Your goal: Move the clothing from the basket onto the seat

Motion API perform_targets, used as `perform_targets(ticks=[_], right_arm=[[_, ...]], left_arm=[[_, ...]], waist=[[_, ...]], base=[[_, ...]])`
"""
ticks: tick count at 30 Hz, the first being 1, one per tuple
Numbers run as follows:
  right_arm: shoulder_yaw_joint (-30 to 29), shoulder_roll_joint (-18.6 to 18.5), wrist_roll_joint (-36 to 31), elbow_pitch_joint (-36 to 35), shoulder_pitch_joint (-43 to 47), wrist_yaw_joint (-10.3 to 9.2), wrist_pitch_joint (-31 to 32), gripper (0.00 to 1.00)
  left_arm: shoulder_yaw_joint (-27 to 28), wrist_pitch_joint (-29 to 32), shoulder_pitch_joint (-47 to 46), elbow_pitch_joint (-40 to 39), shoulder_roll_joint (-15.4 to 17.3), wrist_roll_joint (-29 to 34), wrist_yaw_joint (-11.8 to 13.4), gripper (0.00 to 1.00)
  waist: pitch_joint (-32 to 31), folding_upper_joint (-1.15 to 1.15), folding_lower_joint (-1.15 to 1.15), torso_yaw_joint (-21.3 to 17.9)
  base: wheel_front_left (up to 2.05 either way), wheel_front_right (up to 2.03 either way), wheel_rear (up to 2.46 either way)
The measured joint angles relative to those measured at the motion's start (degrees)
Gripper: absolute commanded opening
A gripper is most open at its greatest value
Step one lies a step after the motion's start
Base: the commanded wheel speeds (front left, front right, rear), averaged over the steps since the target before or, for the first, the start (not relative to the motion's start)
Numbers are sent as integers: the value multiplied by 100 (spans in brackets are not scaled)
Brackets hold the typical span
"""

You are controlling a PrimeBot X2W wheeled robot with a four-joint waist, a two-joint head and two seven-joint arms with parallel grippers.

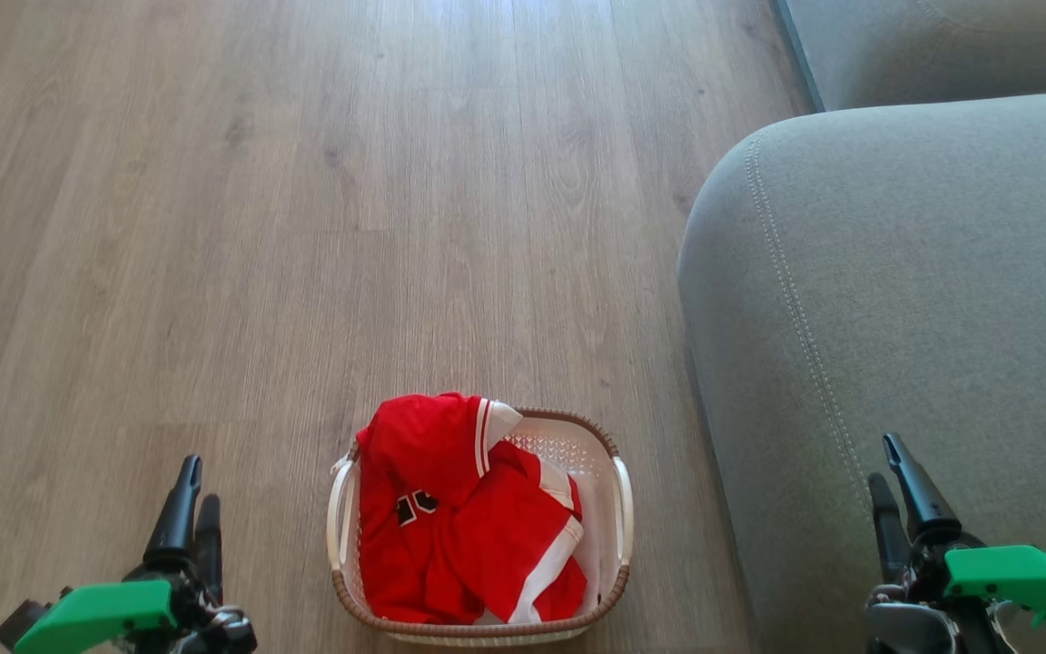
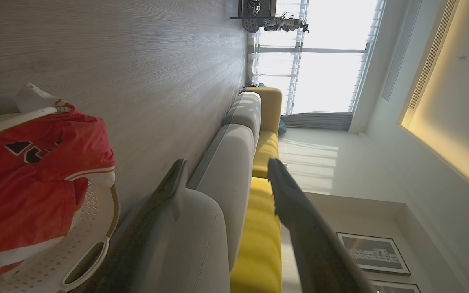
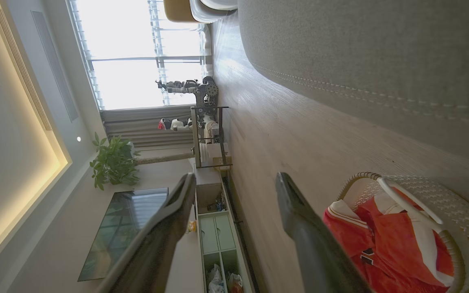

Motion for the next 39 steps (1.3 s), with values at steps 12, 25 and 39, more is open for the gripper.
perform_targets(ticks=[12, 25, 39], right_arm=[[92, 0, -192, -271, -1, 0, -200, 100], [312, -7, -857, -509, -17, 0, -420, 100], [595, -91, -1951, -700, -60, 0, -641, 100]], left_arm=[[-104, -169, -2, -213, 1, 201, 0, 100], [-129, -404, -49, -503, 2, 967, -1, 100], [-305, -620, -47, -761, 30, 2517, -1, 100]], waist=[[-4, 0, 0, 3], [-2, 0, 0, -10], [-9, 0, 0, -16]], base=[[0, 0, 0], [0, 0, 0], [0, 0, 0]])
